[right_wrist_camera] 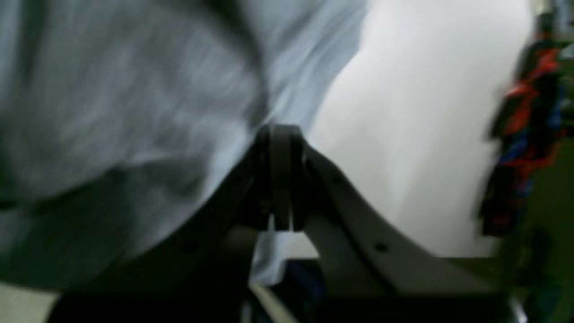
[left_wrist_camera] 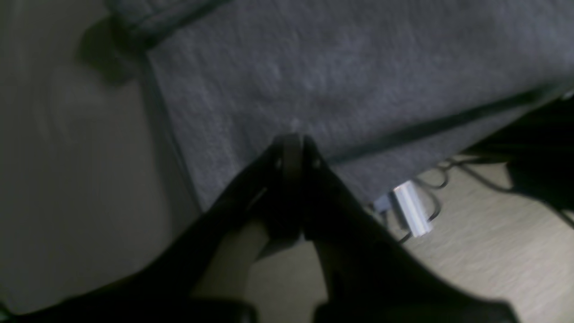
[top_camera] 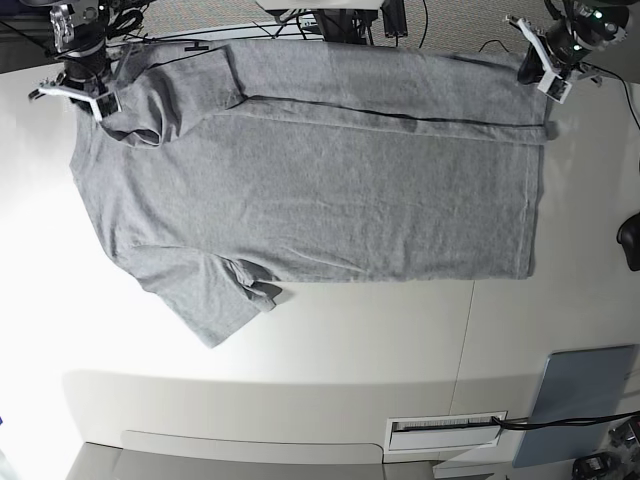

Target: Fold the T-shirt properly

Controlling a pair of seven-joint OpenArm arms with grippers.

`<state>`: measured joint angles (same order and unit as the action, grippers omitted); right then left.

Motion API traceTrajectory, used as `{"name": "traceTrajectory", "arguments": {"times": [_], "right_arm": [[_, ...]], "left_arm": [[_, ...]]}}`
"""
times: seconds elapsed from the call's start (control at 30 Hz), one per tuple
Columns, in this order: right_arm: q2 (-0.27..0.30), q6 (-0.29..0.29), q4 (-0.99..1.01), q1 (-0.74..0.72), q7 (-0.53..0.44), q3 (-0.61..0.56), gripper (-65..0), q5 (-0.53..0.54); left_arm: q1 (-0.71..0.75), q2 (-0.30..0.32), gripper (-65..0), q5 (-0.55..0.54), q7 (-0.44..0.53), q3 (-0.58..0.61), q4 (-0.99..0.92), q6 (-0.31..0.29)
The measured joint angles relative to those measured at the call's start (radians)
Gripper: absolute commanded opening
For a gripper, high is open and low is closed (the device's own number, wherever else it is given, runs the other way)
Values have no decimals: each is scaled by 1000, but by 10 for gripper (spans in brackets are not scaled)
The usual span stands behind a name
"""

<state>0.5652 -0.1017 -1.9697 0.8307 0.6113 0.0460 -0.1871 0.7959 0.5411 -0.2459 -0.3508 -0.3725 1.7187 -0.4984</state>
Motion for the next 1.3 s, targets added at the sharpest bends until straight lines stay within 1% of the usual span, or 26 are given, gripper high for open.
{"name": "traceTrajectory", "arguments": {"times": [0.03,0.1,0.17,0.2,0.23,0.27,0.3,0.4,0.47,0.5,0.53,0.6,0.67,0.73,0.83,0.87,0.97,1.0,1.07,1.17,1.2,1.3], "right_arm": [[0,2,-5,-6,8,0,-650,-14],[0,5,-6,-20,14,0,-650,-57],[0,4,-6,-40,18,0,-650,-85],[0,5,-6,-52,22,0,-650,-93],[0,5,-6,-64,26,0,-650,-95],[0,5,-6,-73,28,0,-650,-97],[0,5,-6,-84,29,0,-648,-96],[0,5,-6,-122,29,0,-526,-97],[0,6,-6,-158,28,0,-439,-96],[-1,5,-6,-179,28,0,-403,-96],[-1,6,-6,-202,24,0,-381,-94],[-1,4,-6,-251,16,0,-376,-95],[-1,-11,-6,-303,16,0,-376,-86],[-1,-29,-6,-352,34,0,-376,-26],[-2,-31,-6,-409,73,0,-376,71],[-3,-23,-6,-422,85,0,-376,92],[-3,73,-7,-456,106,0,-376,140],[-6,89,-7,-461,113,0,-376,148],[-8,100,-7,-465,114,0,-376,161],[-8,107,-7,-462,116,0,-376,162],[-8,109,-7,-463,118,0,-376,162],[-8,110,-7,-463,128,0,-376,162]], "left_arm": [[4,-3,-613,12,-21,-6,19,0],[11,-4,-497,30,-81,-24,56,0],[15,-3,-385,41,-108,-55,98,5],[16,-3,-341,40,-109,-74,122,4],[15,-3,-310,29,-113,-91,145,5],[13,-3,-295,5,-113,-108,163,5],[13,-3,-293,-23,-112,-127,178,4],[7,-3,-293,-96,-116,-188,208,4],[-24,-3,-293,-127,-118,-213,208,8],[-46,-3,-293,-135,-117,-214,208,26],[-71,-4,-293,-135,-121,-214,208,45],[-130,-4,-293,-169,-123,-215,203,61],[-208,-9,-293,-222,-129,-217,176,56],[-299,-11,-293,-270,-168,-217,132,58],[-442,-14,-293,-301,-234,-208,45,64],[-488,-14,-293,-301,-251,-196,11,64],[-604,-13,-293,-300,-261,-125,-108,71],[-637,-13,-293,-290,-257,-92,-153,70],[-708,-17,-293,-239,-246,-17,-250,71],[-834,-21,-293,-188,-245,85,-420,156],[-878,-20,-293,-183,-242,109,-475,165],[-995,-14,-293,-188,-232,160,-617,162]]}}
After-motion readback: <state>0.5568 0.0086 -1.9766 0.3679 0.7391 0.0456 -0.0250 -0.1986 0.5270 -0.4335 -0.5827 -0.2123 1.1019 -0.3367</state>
